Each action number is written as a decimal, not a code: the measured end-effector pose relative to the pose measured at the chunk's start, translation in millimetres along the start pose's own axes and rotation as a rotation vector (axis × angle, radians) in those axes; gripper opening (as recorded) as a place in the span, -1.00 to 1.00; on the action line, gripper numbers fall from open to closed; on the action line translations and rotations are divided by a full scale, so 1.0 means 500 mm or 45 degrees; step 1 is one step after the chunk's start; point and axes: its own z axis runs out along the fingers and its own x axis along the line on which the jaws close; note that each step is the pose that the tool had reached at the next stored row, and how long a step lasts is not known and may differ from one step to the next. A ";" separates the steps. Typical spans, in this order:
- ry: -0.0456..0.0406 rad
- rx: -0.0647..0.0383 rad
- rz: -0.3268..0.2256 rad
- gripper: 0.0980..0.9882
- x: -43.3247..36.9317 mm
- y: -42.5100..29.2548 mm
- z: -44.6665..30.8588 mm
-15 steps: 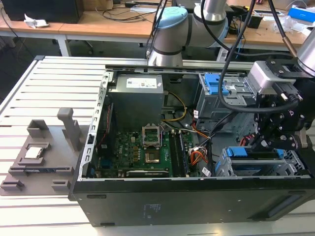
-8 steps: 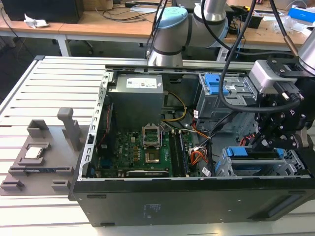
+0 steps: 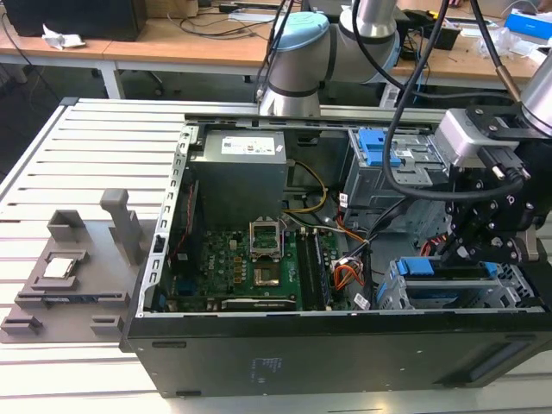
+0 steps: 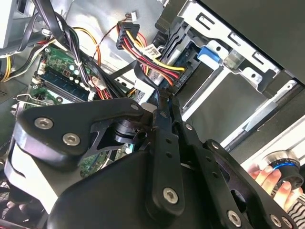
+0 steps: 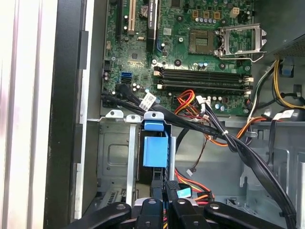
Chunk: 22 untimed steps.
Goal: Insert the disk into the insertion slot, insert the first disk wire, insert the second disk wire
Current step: 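Insert the second disk wire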
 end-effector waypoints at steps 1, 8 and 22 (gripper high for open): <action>0.000 0.000 0.000 -0.89 0.001 0.000 0.000; 0.002 0.000 0.000 -0.86 0.010 0.000 0.004; 0.003 0.000 0.000 -0.98 -0.001 0.003 -0.060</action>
